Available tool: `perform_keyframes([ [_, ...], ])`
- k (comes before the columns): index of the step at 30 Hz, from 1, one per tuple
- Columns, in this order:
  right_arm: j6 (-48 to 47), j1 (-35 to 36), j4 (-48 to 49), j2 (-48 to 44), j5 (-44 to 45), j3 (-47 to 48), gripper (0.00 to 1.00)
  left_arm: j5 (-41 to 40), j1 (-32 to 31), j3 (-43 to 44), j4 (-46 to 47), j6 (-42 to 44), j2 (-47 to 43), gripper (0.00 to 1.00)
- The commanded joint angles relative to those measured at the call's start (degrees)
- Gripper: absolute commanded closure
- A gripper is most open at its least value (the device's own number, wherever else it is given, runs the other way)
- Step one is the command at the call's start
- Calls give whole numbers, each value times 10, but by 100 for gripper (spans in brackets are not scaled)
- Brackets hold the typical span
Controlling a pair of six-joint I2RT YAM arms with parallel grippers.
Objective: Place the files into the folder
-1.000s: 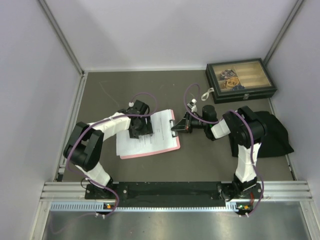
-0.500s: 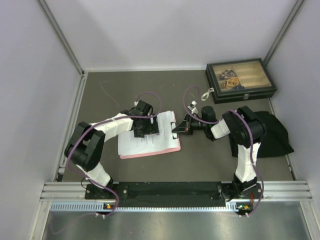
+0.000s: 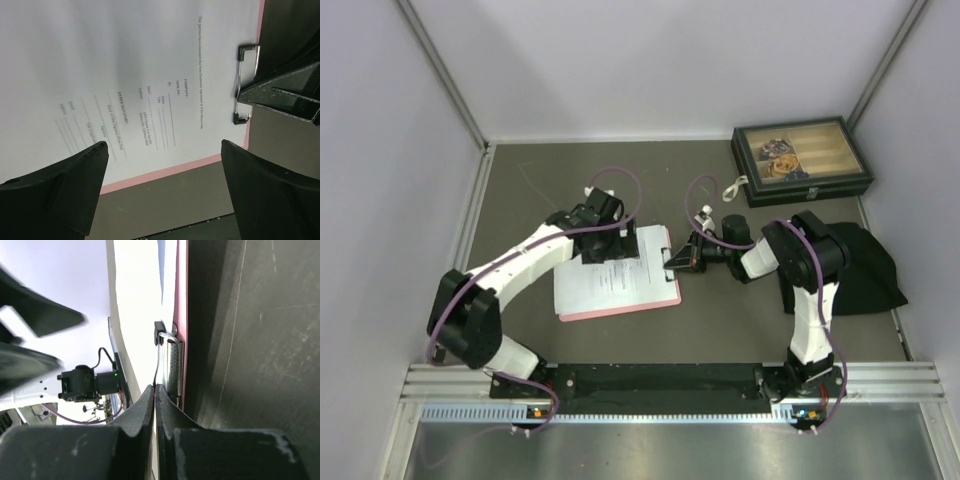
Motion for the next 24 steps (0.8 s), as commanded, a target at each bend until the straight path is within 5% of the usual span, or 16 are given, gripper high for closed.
perform_keyframes([
  [1, -12, -3, 38, 0, -22, 5, 100, -120, 25, 20, -91, 9, -64, 2],
  [10, -11, -3, 41, -2, -26, 5, 100, -113, 198, -101, -107, -11, -170, 2],
  [24, -2, -3, 52, -5, -34, 8, 100, -18, 261, -145, 3, 12, -76, 2],
])
